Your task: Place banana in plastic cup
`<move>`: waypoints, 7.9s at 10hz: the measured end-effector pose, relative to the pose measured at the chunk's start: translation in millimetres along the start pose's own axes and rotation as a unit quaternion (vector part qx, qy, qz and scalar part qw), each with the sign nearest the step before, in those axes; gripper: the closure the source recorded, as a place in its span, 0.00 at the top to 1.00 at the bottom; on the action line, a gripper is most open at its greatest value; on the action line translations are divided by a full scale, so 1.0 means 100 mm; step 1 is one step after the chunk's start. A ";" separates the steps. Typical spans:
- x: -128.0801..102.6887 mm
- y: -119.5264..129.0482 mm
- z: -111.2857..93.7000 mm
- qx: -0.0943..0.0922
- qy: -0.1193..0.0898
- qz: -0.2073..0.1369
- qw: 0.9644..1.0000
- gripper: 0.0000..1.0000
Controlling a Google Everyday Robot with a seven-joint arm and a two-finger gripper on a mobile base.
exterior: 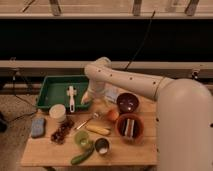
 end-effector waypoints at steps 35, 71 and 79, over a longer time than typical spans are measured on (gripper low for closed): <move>-0.78 0.18 0.97 -0.119 -0.103 -0.114 0.981 0.05; -0.74 -0.84 -0.58 0.077 0.063 -0.149 0.984 0.00; -0.94 -1.00 -0.54 0.109 0.041 -0.156 0.981 0.00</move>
